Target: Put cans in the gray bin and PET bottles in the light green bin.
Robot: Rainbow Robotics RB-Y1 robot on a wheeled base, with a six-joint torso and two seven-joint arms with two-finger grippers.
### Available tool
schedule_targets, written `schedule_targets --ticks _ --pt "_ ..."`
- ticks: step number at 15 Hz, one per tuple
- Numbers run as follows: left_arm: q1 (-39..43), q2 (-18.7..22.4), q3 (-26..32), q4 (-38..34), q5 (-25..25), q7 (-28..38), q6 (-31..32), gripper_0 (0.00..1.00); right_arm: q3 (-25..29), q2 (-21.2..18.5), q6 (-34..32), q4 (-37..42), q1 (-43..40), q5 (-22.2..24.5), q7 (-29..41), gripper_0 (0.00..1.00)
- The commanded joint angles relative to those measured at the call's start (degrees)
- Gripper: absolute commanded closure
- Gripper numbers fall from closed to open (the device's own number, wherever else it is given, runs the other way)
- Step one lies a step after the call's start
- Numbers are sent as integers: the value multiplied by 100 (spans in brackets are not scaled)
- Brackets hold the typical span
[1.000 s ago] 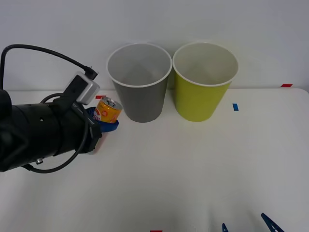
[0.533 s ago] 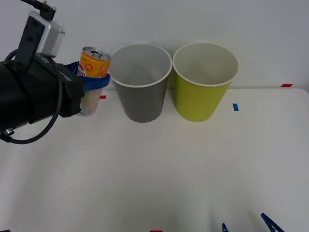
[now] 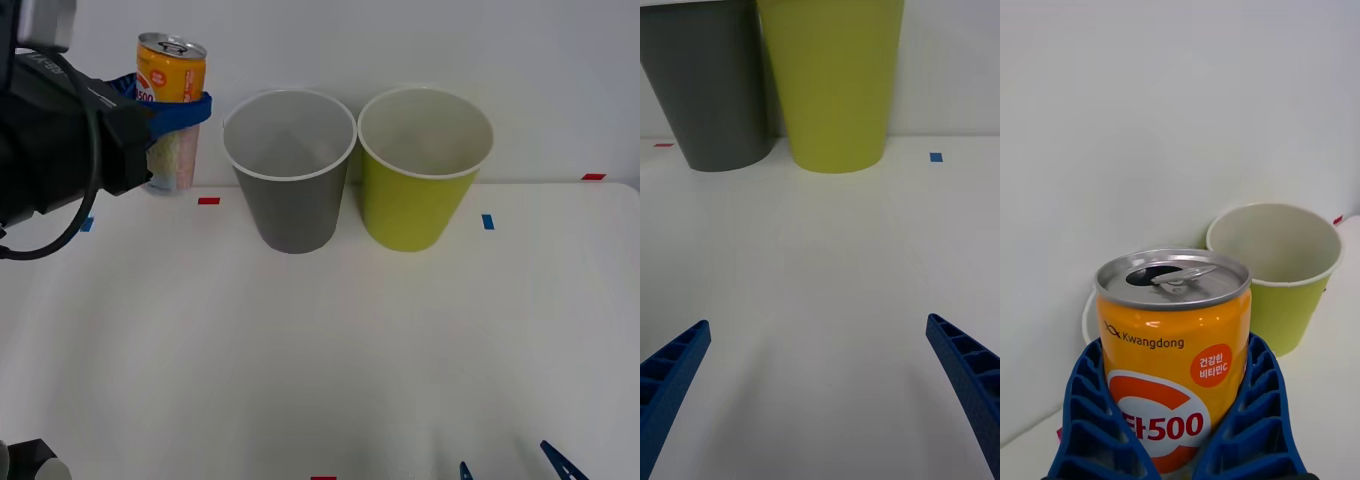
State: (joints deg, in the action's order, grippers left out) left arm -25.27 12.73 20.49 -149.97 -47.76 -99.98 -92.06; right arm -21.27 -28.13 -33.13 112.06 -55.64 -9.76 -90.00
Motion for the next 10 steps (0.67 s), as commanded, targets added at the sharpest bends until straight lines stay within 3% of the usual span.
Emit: schedule_targets --ticks 1,6,10 --pt "-364 -288 148 293 117 66 4 100 0 0 0 0 0 0 0 0" --pt "-1103 -631 95 1603 460 58 725 100 0 0 0 0 0 0 0 0" --pt "-1147 -675 -617 1805 1418 49 1173 100 0 0 0 0 0 0 0 0"
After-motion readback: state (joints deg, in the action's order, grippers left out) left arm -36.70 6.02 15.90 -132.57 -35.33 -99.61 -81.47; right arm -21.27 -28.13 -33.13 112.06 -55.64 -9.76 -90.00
